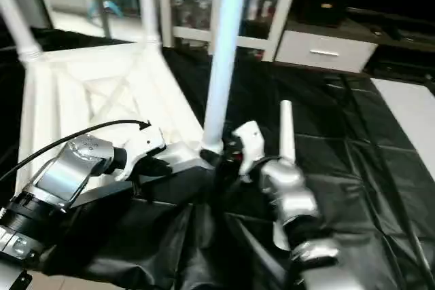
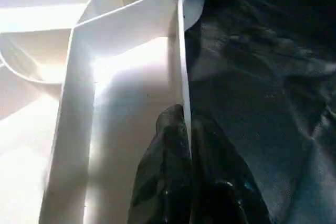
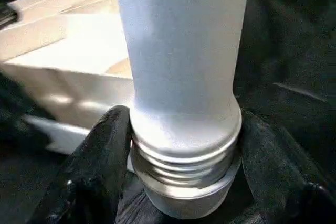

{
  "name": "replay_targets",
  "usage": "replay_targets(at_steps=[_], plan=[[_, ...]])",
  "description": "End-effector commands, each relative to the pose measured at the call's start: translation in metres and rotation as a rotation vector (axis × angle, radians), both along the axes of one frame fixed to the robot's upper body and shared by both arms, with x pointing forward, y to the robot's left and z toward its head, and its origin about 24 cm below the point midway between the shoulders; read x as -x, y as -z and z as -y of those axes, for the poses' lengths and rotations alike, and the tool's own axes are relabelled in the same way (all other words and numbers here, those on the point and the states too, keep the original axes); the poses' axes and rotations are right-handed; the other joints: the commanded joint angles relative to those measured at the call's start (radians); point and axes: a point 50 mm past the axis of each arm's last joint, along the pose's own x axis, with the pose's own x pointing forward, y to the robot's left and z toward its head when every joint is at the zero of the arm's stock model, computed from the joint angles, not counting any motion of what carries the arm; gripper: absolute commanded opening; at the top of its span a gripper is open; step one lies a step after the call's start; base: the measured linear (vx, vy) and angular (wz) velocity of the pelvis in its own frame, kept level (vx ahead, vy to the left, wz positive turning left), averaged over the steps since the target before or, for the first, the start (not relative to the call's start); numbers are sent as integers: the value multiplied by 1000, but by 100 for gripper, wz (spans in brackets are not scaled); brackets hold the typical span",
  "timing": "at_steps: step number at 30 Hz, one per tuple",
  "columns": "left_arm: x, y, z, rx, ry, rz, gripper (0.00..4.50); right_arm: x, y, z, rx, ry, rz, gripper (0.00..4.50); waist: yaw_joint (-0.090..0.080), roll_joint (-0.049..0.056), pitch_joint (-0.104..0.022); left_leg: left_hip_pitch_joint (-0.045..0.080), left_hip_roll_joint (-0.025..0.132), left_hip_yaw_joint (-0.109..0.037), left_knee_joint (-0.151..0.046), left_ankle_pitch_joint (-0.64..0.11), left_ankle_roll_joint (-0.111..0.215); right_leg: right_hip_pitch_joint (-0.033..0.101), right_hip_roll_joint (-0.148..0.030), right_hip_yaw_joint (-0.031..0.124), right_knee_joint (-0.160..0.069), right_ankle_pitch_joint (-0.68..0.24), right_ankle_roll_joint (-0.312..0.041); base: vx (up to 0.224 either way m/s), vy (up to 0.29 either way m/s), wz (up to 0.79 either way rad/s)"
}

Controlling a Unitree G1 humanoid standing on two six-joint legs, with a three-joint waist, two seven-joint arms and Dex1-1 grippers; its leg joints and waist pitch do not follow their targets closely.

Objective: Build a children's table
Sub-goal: Rotate leg to tighten

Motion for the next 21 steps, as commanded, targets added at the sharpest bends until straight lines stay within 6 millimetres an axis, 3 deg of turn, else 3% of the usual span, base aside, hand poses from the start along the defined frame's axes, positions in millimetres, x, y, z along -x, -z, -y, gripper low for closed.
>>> replay_targets(at_steps=[1, 7, 10, 14, 21], plan=[[16, 17, 23, 20, 126, -113, 0, -6, 5, 7, 42, 229, -56, 272, 2, 19, -45, -7, 46, -28, -88, -313, -25, 35, -89, 63, -99, -417, -143, 0, 0, 0], [13, 17, 24, 19, 119, -102, 0, -13, 5, -6, 58, 589, -126, 272, -18, 26, -43, -3, 44, -32, -92, -349, -50, 21, -86, 64, -102, -425, -131, 0, 0, 0], [13, 17, 24, 20, 114, -100, 0, -15, -2, -12, 87, 625, -82, 272, -22, 25, -44, 2, 45, -28, -92, -368, -53, 16, -84, 68, -99, -377, -138, 0, 0, 0], [13, 18, 24, 21, 109, -99, 0, -16, -7, -17, 79, 631, -56, 272, -18, 20, -48, -3, 44, -21, -90, -294, -36, 23, -82, 73, -86, -245, -164, 0, 0, 0], [13, 19, 25, 23, 105, -100, 0, -17, -9, -14, 74, 656, -48, 272, -12, 20, -47, -6, 43, -19, -91, -271, -29, 27, -82, 73, -90, -272, -149, 0, 0, 0]])
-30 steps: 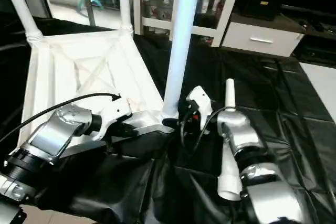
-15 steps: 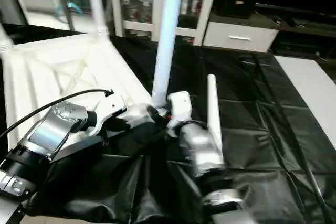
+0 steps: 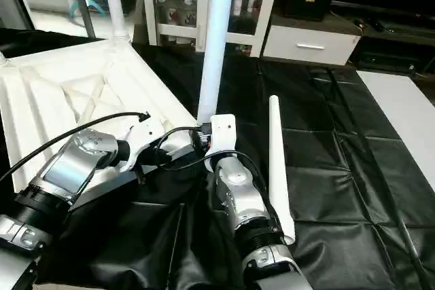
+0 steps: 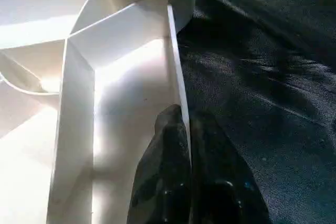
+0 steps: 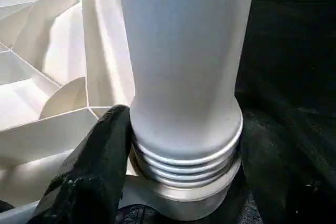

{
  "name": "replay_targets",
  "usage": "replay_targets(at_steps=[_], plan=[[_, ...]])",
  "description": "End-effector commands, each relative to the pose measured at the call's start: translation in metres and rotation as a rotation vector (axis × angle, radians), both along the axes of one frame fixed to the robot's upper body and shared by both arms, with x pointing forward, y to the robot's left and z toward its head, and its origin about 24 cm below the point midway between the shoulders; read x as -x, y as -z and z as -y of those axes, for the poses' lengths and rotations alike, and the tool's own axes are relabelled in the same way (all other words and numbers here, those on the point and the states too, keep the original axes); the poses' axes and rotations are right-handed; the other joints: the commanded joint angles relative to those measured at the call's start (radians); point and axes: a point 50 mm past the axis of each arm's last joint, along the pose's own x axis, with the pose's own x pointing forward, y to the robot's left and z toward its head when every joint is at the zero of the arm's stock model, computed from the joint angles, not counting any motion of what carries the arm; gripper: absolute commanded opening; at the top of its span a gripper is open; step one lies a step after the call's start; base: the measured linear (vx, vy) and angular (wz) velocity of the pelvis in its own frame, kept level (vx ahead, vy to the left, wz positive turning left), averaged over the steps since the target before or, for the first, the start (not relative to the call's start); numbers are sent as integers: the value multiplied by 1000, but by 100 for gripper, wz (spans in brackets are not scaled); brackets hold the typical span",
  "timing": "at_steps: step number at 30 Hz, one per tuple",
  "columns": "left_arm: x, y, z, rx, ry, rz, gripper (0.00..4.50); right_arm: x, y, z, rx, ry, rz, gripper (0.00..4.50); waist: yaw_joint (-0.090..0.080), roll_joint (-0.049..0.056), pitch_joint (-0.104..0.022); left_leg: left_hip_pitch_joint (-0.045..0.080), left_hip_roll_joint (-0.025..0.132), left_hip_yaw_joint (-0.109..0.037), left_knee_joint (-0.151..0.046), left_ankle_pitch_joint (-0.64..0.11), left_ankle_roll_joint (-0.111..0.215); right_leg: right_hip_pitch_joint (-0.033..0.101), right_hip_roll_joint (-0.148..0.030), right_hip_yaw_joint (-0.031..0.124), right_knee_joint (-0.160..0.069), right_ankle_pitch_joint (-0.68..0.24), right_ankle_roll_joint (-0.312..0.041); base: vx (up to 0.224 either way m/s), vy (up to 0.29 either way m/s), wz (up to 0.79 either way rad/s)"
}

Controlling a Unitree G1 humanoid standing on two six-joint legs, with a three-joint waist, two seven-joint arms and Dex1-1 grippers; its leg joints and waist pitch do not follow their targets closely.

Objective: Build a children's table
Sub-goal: Rotate leg to tighten

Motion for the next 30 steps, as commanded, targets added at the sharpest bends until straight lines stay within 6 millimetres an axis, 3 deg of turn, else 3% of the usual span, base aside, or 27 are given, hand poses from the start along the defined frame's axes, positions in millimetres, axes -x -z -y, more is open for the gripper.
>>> replay_targets(at_steps=[1, 2, 5, 6, 7, 8, 9, 11, 17, 19, 20, 22, 23, 25, 26, 30], plan=[[23, 23, 20, 40, 166, -161, 0, -11, -2, 36, 41, 212, -22, 272, 5, 23, -45, -4, 46, -18, -81, -275, -28, 35, -83, 71, -85, -277, -148, 0, 0, 0], [23, 23, 20, 40, 166, -161, 0, -11, -3, 37, 31, 203, -12, 328, 5, 25, -45, -3, 46, -18, -82, -279, -29, 35, -83, 71, -86, -279, -148, 0, 0, 0], [23, 23, 20, 40, 167, -161, 0, -11, -8, 43, 13, 208, 25, 347, 8, 24, -47, 0, 47, -16, -80, -272, -33, 35, -84, 73, -84, -258, -153, 0, 0, 0], [23, 23, 20, 40, 167, -161, 0, -11, -8, 43, 13, 208, 25, 362, 13, 25, -50, 6, 47, -13, -78, -258, -32, 32, -83, 73, -83, -232, -158, 0, 0, 0], [23, 23, 20, 39, 169, -161, 0, -11, -11, 48, 15, 214, 41, 377, 28, 30, -52, 22, 48, -3, -71, -233, -30, 18, -78, 75, -77, -157, -180, 0, 0, 0], [23, 23, 20, 38, 169, -161, 0, -10, -12, 50, 16, 216, 45, 377, 31, 27, -50, 5, 44, -2, -72, -205, -23, 31, -72, 75, -67, -99, -186, 0, 0, 0], [23, 23, 20, 38, 170, -160, 0, -10, -12, 52, 18, 218, 47, 390, 31, 25, -53, -3, 44, -5, -75, -185, -20, 41, -72, 74, -61, -82, -185, 0, 0, 0], [23, 23, 20, 38, 170, -160, 0, -8, -14, 59, 30, 228, 52, 406, 36, 27, -58, -4, 43, -3, -67, -116, -10, 43, -73, 73, -53, 6, -186, 0, 0, 0], [24, 24, 20, 39, 169, -154, 0, 14, -23, 86, 60, 220, 92, 432, 54, 24, -59, -1, 42, 1, -63, -83, 14, 41, -70, 76, -48, 67, -190, 0, 0, 0], [23, 24, 20, 38, 166, -145, 0, 24, -25, 88, 50, 153, 102, 432, 57, 27, -57, -3, 42, 0, -63, -92, 14, 42, -69, 76, -50, 52, -184, 0, 0, 0], [21, 25, 22, 40, 159, -124, 0, 39, -31, 87, 34, -4, 154, 432, 60, 35, -54, 2, 43, 2, -64, -139, 14, 38, -66, 80, -57, 17, -174, 0, 0, 0], [20, 25, 23, 42, 156, -117, 0, 44, -33, 87, 37, -64, 171, 432, 67, 24, -48, -2, 44, 2, -68, -189, 17, 43, -66, 85, -65, -49, -153, 0, 0, 0], [19, 25, 24, 43, 155, -112, 0, 50, -34, 89, 34, -116, 180, 432, 65, 31, -48, -8, 41, -1, -70, -199, 13, 46, -68, 84, -66, -84, -148, 0, 0, 0], [14, 24, 27, 46, 149, -86, 0, 61, -33, 103, 42, -202, 169, 432, 62, 31, -43, -6, 43, -3, -74, -266, 7, 41, -72, 85, -87, -242, -120, 0, 0, 0], [14, 23, 27, 46, 149, -85, 0, 62, -32, 103, 42, -204, 168, 432, 62, 27, -40, -3, 43, -4, -75, -295, 6, 37, -75, 85, -97, -317, -108, 0, 0, 0], [8, 21, 28, 57, 122, -47, 0, 74, -33, 115, 65, -310, 142, 432, 58, 21, -36, 0, 41, -10, -77, -333, 15, 35, -77, 84, -111, -447, -78, 0, 0, 0]])
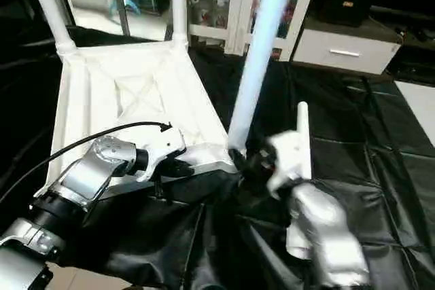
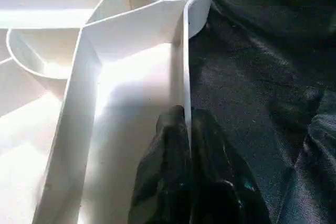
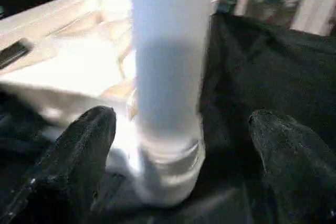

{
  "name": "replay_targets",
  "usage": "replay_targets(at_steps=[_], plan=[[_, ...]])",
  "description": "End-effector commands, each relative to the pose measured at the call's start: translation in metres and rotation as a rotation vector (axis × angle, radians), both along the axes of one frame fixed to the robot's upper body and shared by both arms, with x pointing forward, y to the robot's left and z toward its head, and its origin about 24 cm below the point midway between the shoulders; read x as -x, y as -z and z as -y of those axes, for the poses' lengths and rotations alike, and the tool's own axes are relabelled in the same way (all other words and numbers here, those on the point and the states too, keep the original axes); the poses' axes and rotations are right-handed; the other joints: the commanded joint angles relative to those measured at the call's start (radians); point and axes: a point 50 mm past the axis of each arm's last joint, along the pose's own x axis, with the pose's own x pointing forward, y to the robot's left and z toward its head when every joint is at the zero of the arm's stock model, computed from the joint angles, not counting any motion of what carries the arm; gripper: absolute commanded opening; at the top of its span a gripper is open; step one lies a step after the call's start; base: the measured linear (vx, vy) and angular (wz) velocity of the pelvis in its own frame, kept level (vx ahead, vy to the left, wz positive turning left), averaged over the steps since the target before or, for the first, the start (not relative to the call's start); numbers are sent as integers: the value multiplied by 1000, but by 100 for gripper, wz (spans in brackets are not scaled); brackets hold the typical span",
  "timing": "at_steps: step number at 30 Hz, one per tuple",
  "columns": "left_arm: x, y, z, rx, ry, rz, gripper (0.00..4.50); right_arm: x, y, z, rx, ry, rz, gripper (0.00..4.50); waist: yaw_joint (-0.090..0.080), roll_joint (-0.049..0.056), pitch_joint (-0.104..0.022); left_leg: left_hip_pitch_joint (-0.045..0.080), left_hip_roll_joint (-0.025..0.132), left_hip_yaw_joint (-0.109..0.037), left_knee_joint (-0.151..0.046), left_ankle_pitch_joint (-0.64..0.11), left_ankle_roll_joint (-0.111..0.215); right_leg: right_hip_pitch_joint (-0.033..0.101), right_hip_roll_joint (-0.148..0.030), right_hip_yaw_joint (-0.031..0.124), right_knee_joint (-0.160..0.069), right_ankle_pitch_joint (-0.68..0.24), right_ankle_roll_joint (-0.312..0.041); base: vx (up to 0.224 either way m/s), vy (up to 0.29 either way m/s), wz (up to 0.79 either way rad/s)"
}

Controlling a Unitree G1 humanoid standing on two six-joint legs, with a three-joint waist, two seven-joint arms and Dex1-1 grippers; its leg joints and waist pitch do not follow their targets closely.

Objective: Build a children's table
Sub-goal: Rotate leg to tighten

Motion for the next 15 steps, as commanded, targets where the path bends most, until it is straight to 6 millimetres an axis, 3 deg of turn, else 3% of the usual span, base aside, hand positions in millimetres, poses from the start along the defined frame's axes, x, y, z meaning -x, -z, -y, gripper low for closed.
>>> replay_targets(at_steps=[1, 3, 4, 5, 8, 9, 10, 11, 13, 14, 15], plan=[[-2, 10, -1, -40, -38, -1, 0, 5, -8, 2, -9, -60, 3, 432, -2, -4, -41, 1, 41, -21, -77, -329, 17, 24, -76, 56, -114, -448, -91, 0, 0, 0], [-4, 10, -1, -31, -53, 17, 0, 9, -7, 3, 9, -99, -14, 432, -1, -3, -43, -5, 42, -24, -78, -304, 22, 27, -78, 55, -110, -437, -90, 0, 0, 0], [-6, 9, 0, -23, -68, 41, 0, 12, -6, 4, 25, -127, -29, 432, -1, -11, -44, -7, 41, -23, -76, -291, 27, 28, -76, 53, -110, -434, -85, 0, 0, 0], [-9, 8, 2, -10, -86, 65, 0, 15, -5, 5, 37, -150, -45, 432, 1, -13, -45, -3, 42, -21, -73, -282, 33, 25, -76, 55, -111, -423, -86, 0, 0, 0], [-16, 5, 6, 34, -135, 124, 0, 17, -3, 4, 51, -171, -59, 432, 0, -18, -45, -14, 40, -24, -73, -256, 44, 30, -77, 50, -107, -417, -83, 0, 0, 0], [-18, 3, 8, 54, -152, 147, 0, 16, -3, 4, 55, -171, -61, 432, 2, -16, -47, -12, 40, -23, -71, -252, 43, 29, -78, 50, -108, -419, -82, 0, 0, 0], [-21, -2, 10, 102, -182, 157, 0, 15, -3, 1, 46, -167, -59, 432, -2, -30, -48, -21, 38, -23, -70, -232, 47, 34, -79, 48, -105, -414, -77, 0, 0, 0], [-23, -7, 11, 142, -206, 166, 27, 14, -4, -1, 40, -162, -56, 435, -1, -31, -49, -23, 39, -24, -69, -210, 51, 34, -80, 48, -102, -397, -79, 0, 0, 0], [-24, -14, 12, 206, -231, 154, 55, 12, -5, -8, 23, -145, -48, 437, -2, -24, -53, -21, 41, -23, -65, -178, 56, 32, -80, 49, -94, -334, -104, 0, 0, 0], [-24, -15, 12, 213, -230, 153, 55, 11, -5, -10, 21, -143, -47, 437, 1, -14, -58, -22, 40, -23, -62, -156, 56, 34, -79, 49, -87, -285, -121, 0, 0, 0], [-24, -17, 12, 229, -220, 158, 61, 11, -5, -14, 14, -139, -45, 437, -2, -4, -67, -21, 42, -22, -55, -100, 59, 34, -74, 51, -75, -129, -163, 0, 0, 0]])
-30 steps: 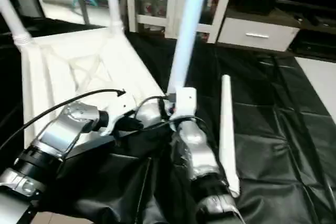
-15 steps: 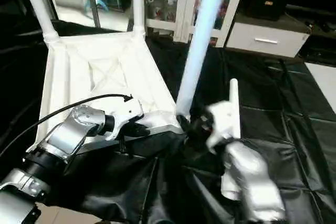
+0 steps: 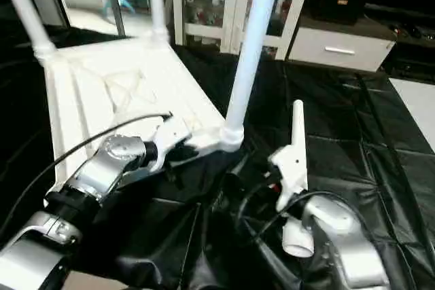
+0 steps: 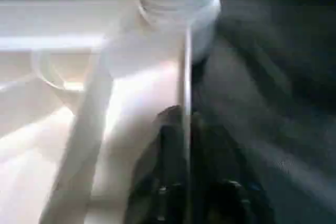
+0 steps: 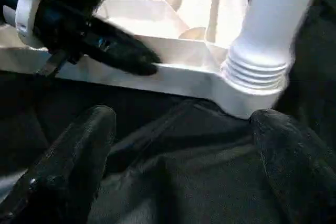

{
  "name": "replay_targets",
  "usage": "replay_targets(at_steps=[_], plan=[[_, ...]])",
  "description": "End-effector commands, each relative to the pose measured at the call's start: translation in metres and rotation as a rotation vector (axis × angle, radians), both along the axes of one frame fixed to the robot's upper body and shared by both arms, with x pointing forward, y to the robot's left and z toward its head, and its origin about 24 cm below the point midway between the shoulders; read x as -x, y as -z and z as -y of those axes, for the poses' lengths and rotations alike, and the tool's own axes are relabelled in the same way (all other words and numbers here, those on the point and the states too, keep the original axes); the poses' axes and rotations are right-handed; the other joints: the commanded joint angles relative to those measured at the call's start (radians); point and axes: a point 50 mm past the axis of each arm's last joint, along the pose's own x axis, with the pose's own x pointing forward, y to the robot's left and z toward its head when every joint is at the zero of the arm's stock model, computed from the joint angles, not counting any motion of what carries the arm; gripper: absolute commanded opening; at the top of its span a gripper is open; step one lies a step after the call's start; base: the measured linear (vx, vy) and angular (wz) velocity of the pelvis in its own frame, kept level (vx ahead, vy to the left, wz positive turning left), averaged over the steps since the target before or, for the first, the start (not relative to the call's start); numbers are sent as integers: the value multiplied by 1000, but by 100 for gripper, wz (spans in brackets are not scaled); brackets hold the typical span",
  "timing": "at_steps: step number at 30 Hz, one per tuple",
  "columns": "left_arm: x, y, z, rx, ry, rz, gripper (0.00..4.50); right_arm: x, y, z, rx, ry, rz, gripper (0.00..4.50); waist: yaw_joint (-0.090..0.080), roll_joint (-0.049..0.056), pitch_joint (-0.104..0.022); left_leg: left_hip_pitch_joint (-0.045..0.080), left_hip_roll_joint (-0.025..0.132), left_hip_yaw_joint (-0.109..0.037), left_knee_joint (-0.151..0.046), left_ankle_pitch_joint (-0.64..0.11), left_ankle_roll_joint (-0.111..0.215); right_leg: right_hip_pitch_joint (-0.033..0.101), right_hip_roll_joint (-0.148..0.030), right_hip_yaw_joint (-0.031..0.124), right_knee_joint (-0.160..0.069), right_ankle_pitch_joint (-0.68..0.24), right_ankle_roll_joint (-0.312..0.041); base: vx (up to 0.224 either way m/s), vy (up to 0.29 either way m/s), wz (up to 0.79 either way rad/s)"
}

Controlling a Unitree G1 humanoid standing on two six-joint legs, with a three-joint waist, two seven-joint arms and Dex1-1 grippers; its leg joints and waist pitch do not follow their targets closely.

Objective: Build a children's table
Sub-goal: Rotate leg to tighten

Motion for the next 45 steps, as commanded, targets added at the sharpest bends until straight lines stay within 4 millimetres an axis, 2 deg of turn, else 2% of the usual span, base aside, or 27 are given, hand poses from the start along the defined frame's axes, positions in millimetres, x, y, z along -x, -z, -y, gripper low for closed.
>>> replay_targets(at_steps=[1, 2, 3, 4, 5, 7, 8, 12, 13, 14, 16, 17, 19, 20, 21, 22, 23, 24, 25, 26, 27, 28, 33, 40, 42, 43, 45], plan=[[-2, -11, 1, 56, -4, 40, 76, -3, -7, -7, 5, -1, 27, 437, 4, 1, -72, -7, 39, -18, -51, -44, 69, 55, -68, 52, -56, 23, -193, 0, 0, 0], [-1, -12, 3, 88, -5, 59, 91, -2, -3, -7, 8, 17, 22, 437, 6, -6, -74, -5, 38, -16, -46, 1, 91, 56, -66, 50, -43, 130, -225, 0, 0, 0], [-2, -15, 4, 96, -19, 84, 99, -2, -3, -6, 11, 33, 20, 437, 5, -26, -73, -6, 37, -11, -43, 12, 108, 56, -65, 49, -44, 157, -234, 0, 0, 0], [-5, -22, 1, 124, -53, 119, 99, -1, -4, -8, -9, 50, 14, 437, 9, -12, -73, -7, 36, -12, -41, 21, 124, 57, -69, 50, -39, 178, -251, 0, 0, 0], [-6, -23, 1, 129, -58, 123, 116, -1, -4, -8, -13, 51, 13, 437, 8, -5, -70, -2, 40, -11, -40, 9, 132, 52, -69, 51, -42, 172, -260, 0, 0, 0], [-8, -34, -5, 192, -103, 145, 128, 1, -6, -13, -35, 43, 13, 437, 6, -6, -68, -2, 44, -12, -43, -26, 124, 57, -72, 51, -42, 129, -258, 0, 0, 0], [-5, -48, -13, 269, -111, 160, 128, 3, -7, -17, -36, 32, 17, 437, 6, -9, -65, -2, 47, -13, -47, -59, 113, 56, -75, 50, -48, 84, -254, 0, 0, 0], [3, -72, -37, 289, -86, 197, 128, 3, -8, -22, -45, 34, 19, 437, 0, 3, -56, 1, 47, -13, -56, -153, 56, 51, -74, 52, -58, -50, -232, 0, 0, 0], [5, -78, -59, 216, -107, 218, 128, 3, -8, -24, -46, 35, 20, 437, -4, 3, -52, 3, 45, -13, -62, -192, 36, 49, -71, 53, -66, -117, -209, 0, 0, 0], [5, -79, -64, 200, -113, 222, 128, 3, -8, -24, -47, 35, 20, 437, -7, 10, -51, 6, 43, -14, -65, -231, 17, 46, -71, 54, -72, -171, -185, 0, 0, 0], [6, -83, -96, 79, -176, 240, 128, 1, -7, -25, -42, 37, 21, 437, -12, 17, -49, 6, 40, -17, -68, -257, -4, 44, -68, 55, -75, -216, -158, 0, 0, 0], [6, -83, -100, 66, -183, 240, 128, 1, -7, -25, -40, 36, 21, 437, -16, 17, -51, 7, 40, -19, -69, -256, -12, 44, -66, 55, -74, -214, -149, 0, 0, 0], [12, -83, -147, -129, -302, 220, 128, 0, -6, -25, -34, 43, 22, 437, -17, 21, -52, 8, 40, -21, -70, -252, -17, 41, -64, 55, -71, -194, -144, 0, 0, 0], [17, -82, -165, -203, -340, 197, 128, -1, -5, -27, -32, 51, 19, 437, -20, 11, -52, 2, 38, -22, -70, -237, -16, 47, -65, 55, -66, -189, -139, 0, 0, 0], [17, -82, -165, -203, -340, 197, 128, -1, -5, -27, -32, 51, 19, 437, -19, 16, -54, 6, 39, -22, -70, -231, -17, 44, -65, 56, -66, -179, -142, 0, 0, 0], [24, -80, -182, -269, -389, 165, 128, -2, -4, -29, -30, 58, 17, 437, -21, 20, -54, 9, 40, -21, -69, -223, -20, 39, -64, 56, -64, -153, -153, 0, 0, 0], [27, -79, -190, -292, -427, 150, 128, -3, -4, -31, -36, 54, 15, 437, -21, 11, -55, 8, 40, -20, -68, -208, -18, 41, -64, 55, -56, -123, -167, 0, 0, 0], [30, -79, -196, -322, -446, 136, 128, -3, -4, -32, -37, 44, 15, 437, -20, 10, -54, 7, 39, -19, -69, -204, -15, 40, -63, 55, -57, -118, -170, 0, 0, 0], [34, -77, -200, -359, -456, 122, 128, -3, -4, -34, -36, 34, 16, 437, -17, 15, -55, 12, 41, -17, -68, -198, -14, 37, -64, 56, -57, -102, -178, 0, 0, 0], [38, -75, -203, -388, -462, 101, 128, -4, -4, -35, -35, 26, 17, 437, -14, 5, -54, 12, 42, -16, -68, -195, -12, 36, -64, 56, -56, -94, -185, 0, 0, 0], [40, -72, -205, -413, -460, 83, 128, -5, -4, -35, -33, 24, 17, 437, -12, 4, -53, 10, 42, -16, -69, -196, -13, 38, -65, 56, -54, -97, -185, 0, 0, 0], [43, -68, -206, -443, -453, 70, 128, -6, -4, -35, -31, 24, 18, 437, -9, 10, -52, 11, 42, -17, -71, -208, -16, 36, -67, 57, -56, -115, -181, 0, 0, 0], [51, -49, -206, -533, -419, -11, 128, -10, -4, -36, -16, 18, 22, 437, 3, 11, -52, 17, 43, -19, -75, -267, -40, 33, -69, 58, -61, -154, -170, 0, 0, 0], [58, -32, -186, -540, -348, -94, 128, -17, 4, -36, 46, 52, -12, 437, 0, 5, -46, 20, 41, -22, -79, -320, -48, 33, -72, 60, -72, -256, -156, 0, 0, 0], [59, -31, -184, -544, -351, -95, 128, -20, 6, -37, 66, 56, -13, 437, 1, 6, -47, 20, 40, -22, -78, -314, -49, 34, -73, 60, -72, -257, -159, 0, 0, 0], [59, -32, -186, -551, -361, -86, 128, -23, 5, -38, 74, 62, -7, 437, -2, -4, -48, 18, 41, -22, -77, -300, -47, 35, -72, 59, -69, -249, -161, 0, 0, 0], [59, -38, -196, -567, -413, -56, 128, -27, 2, -41, 51, 66, -1, 437, -2, -2, -49, 17, 39, -21, -76, -286, -41, 36, -72, 60, -69, -242, -158, 0, 0, 0]])
